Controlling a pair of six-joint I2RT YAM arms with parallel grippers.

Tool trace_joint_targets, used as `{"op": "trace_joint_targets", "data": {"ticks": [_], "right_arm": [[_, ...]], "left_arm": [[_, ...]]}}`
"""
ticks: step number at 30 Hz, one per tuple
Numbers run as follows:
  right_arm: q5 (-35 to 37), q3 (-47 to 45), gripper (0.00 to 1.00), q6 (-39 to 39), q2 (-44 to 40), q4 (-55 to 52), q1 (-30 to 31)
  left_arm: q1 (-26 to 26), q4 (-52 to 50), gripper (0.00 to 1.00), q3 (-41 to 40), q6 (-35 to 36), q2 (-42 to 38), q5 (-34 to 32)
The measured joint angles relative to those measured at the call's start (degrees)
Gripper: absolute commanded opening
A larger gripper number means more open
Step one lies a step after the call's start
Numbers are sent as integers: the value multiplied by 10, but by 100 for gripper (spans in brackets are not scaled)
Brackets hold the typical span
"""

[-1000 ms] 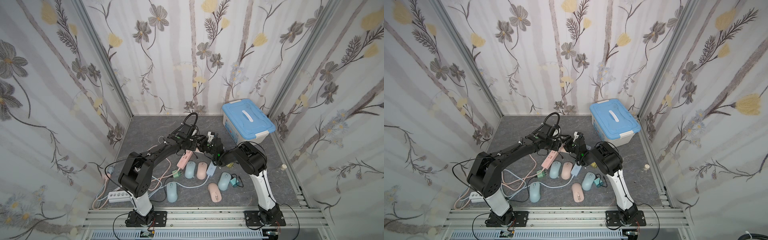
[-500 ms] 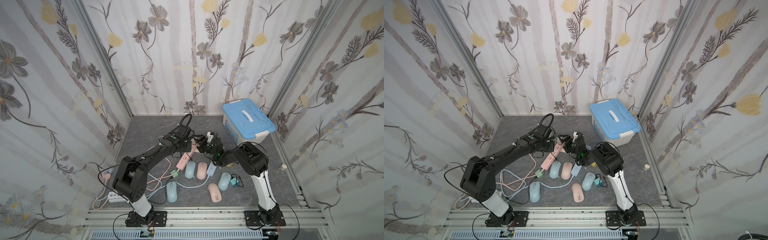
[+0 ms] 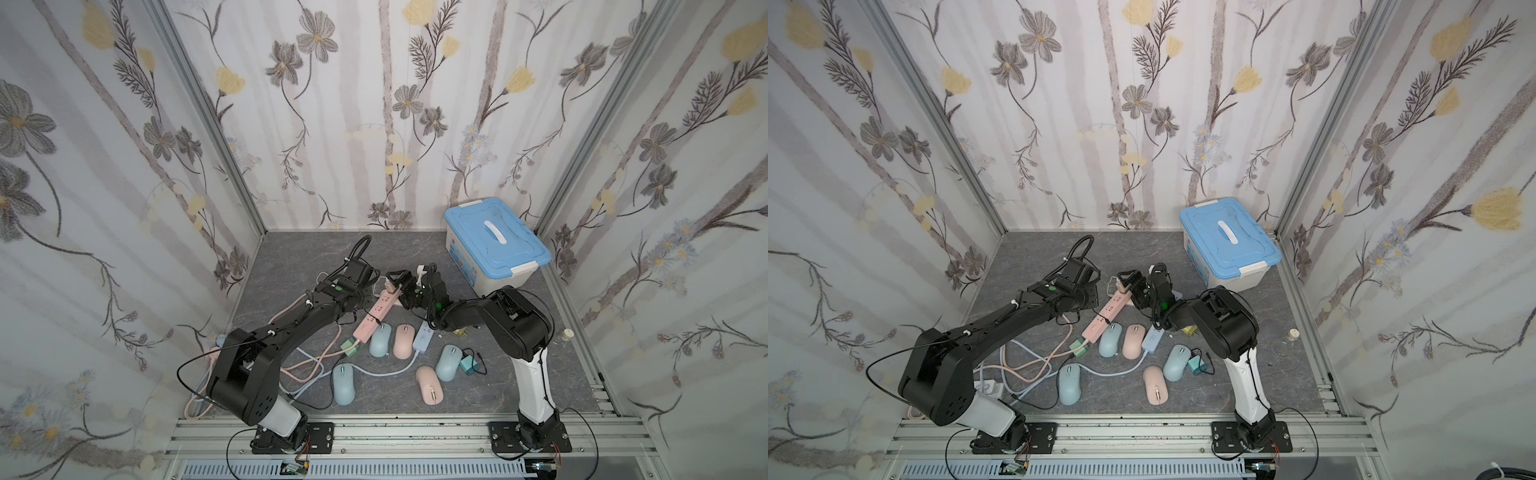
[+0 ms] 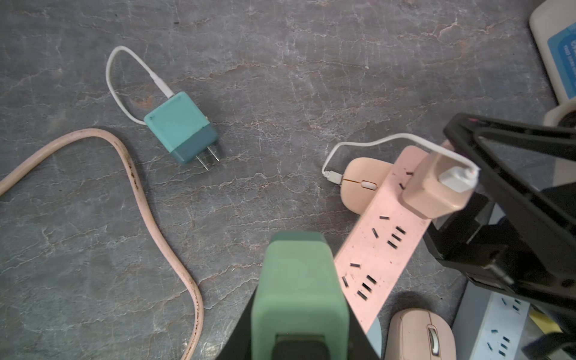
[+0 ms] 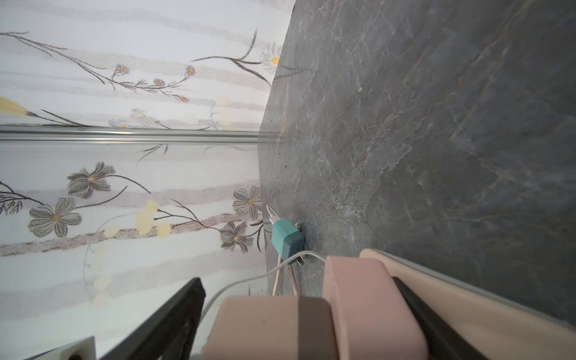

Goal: Unplug the wireless mouse
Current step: Remove the plug from the socket, then place the plug at the center of the board.

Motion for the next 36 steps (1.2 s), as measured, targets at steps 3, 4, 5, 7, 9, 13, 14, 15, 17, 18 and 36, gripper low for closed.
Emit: {"op": "trace_joint_targets", "data": {"ticks": [3, 4, 5, 7, 9, 13, 14, 15, 17, 18, 36], "right_arm": [[2, 0, 90, -5, -1, -2, 1], [2, 0, 90, -7, -1, -2, 1], [2, 0, 90, -9, -2, -3, 1], [4, 0, 90, -9, -2, -4, 2], [5, -1, 90, -11, -3, -6, 3], [9, -2, 90, -11, -4, -7, 4], [9, -2, 90, -11, -4, -7, 4], [9, -3, 90, -13, -4, -7, 5], [9, -3, 90, -14, -4, -7, 5], [9, -3, 90, -14, -4, -7, 5], [7, 1, 92, -22, -4, -10, 5]], "left_arm": [[24, 20, 0, -10, -15, 25, 11], [32, 25, 0, -11, -21, 34, 16], [41, 32, 0, -11, -30, 46, 21], [55, 36, 0, -2, -44, 68, 27], [66, 20, 0, 32, -57, 99, 22], [70, -28, 0, 141, -63, 174, -20], [70, -42, 0, 161, -63, 190, -32], [71, -58, 0, 178, -63, 205, -45], [76, -86, 0, 193, -63, 224, -68], [78, -97, 0, 194, -62, 230, -76], [83, -98, 90, 175, -48, 216, -40]]}}
